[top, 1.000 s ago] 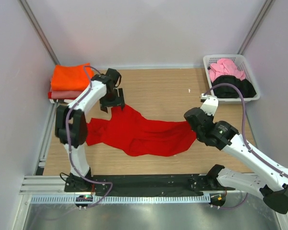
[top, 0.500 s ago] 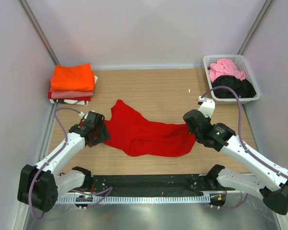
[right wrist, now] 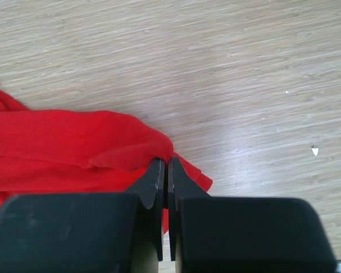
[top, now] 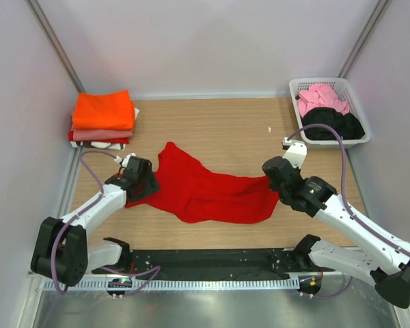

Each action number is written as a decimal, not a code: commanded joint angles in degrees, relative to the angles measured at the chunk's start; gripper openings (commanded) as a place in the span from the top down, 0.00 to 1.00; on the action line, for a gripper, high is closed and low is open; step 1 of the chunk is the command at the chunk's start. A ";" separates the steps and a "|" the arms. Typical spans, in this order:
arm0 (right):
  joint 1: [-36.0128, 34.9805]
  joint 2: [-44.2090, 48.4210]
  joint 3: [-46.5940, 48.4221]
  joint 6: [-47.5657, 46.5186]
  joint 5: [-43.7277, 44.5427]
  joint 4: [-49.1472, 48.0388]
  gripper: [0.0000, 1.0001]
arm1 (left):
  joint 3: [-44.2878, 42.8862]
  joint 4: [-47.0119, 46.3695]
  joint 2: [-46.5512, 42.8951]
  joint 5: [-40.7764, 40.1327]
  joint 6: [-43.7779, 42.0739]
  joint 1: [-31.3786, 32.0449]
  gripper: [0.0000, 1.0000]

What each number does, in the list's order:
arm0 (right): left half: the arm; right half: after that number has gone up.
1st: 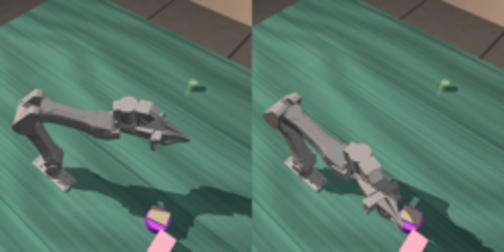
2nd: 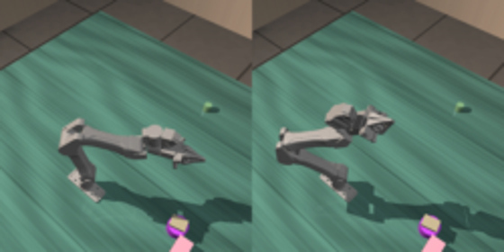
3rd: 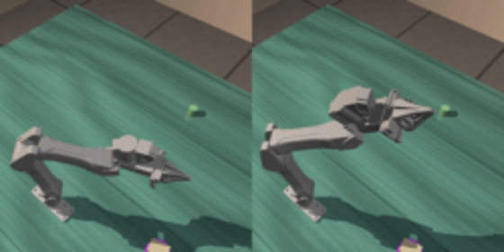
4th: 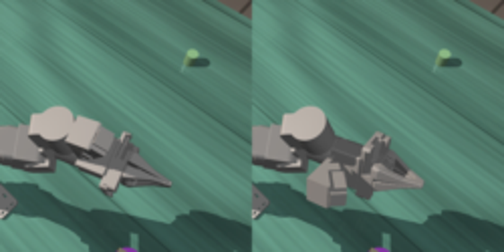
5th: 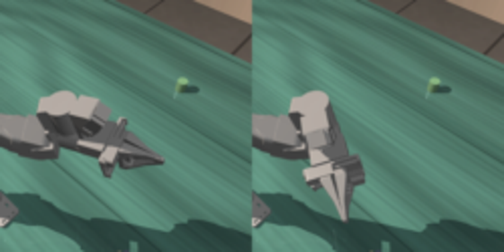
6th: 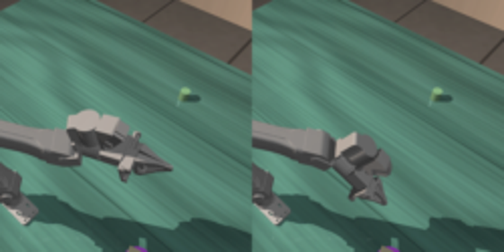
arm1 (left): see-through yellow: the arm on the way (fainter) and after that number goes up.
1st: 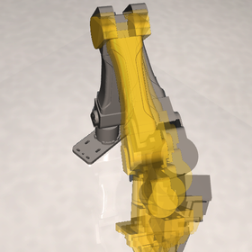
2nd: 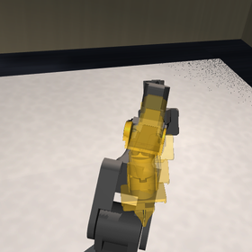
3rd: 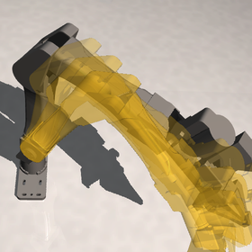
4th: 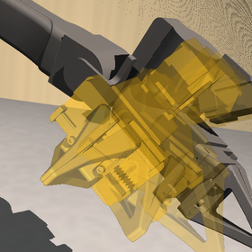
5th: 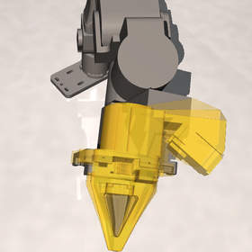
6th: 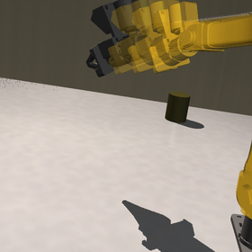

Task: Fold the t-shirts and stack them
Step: Flatten the tshirt out

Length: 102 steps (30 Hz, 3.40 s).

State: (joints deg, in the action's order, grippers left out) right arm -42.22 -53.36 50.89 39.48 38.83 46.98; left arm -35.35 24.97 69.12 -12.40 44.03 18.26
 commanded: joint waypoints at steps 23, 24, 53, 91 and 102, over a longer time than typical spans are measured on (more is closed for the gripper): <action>1.44 1.42 -0.80 -1.08 0.28 -2.60 0.99 | 1.52 -2.38 -0.39 -2.35 7.38 5.11 0.41; 1.52 1.33 -0.80 -1.08 0.20 -2.77 0.99 | 1.17 -1.95 -0.74 -3.23 7.56 5.99 0.42; 1.70 5.10 11.31 -11.34 -10.51 -4.09 0.99 | -35.52 28.80 -18.31 -8.42 -1.92 10.22 1.00; 1.96 -6.78 40.62 -35.98 16.51 -6.82 0.99 | -103.52 39.08 11.58 -5.23 -20.13 2.57 1.00; 22.18 -47.36 48.08 -23.31 -1.02 2.60 0.00 | -119.18 54.23 58.33 6.35 -16.86 -4.91 0.00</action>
State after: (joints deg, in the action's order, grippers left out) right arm -19.86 -105.08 95.39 11.77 39.09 42.63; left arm -151.39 66.65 129.91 -7.25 28.10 12.21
